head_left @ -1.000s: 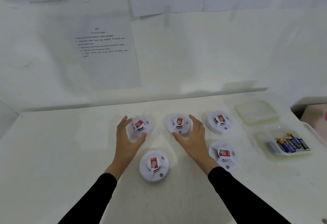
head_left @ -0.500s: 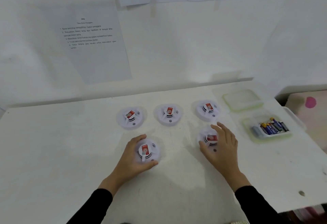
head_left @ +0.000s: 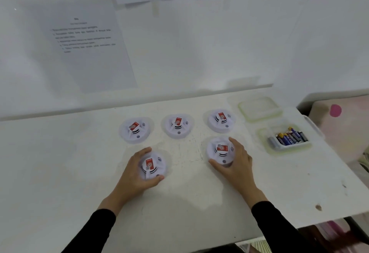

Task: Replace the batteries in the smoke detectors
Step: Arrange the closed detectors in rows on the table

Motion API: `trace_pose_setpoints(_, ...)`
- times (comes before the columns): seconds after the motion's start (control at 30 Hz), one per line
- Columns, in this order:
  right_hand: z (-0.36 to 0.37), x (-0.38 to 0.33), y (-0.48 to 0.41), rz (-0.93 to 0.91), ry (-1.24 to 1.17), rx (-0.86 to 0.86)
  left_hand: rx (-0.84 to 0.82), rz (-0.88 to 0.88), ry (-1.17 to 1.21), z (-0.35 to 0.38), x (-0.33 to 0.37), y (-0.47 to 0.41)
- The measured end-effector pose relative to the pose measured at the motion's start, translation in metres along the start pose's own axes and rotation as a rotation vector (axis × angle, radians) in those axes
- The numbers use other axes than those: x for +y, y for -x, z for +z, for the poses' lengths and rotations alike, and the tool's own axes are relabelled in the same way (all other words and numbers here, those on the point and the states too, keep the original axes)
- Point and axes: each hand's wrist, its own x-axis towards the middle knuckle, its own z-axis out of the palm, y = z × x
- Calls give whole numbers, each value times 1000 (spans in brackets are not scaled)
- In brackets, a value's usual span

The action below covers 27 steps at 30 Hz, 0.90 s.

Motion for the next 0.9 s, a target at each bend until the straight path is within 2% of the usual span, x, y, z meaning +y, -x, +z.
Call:
trace_pose_setpoints(0.1,-12,4,-7,-1,-47,-102,152,100,-66,5,29,0)
trace_pose_setpoints(0.2,-25,20,-16,80,-263,-242,254,161,-21,36,68,-6)
trace_pose_setpoints(0.3,-36,35,-29,133,-370,-354,133,80,103,89,87,-17)
trace_pose_setpoints(0.47,-40,39,-44,39,-183,-488,-198,-18,-22,155,81,-34)
trace_pose_setpoints(0.53,-43,39,-48,17,-165,-527,-234,-19,-47,163,84,-36)
trace_pose_setpoints(0.67,-47,41,-57,12,-201,-609,-38,118,-125,172,80,-36)
trace_pose_setpoints(0.9,-45,40,-60,3,-200,-602,98,139,-133,179,80,-36)
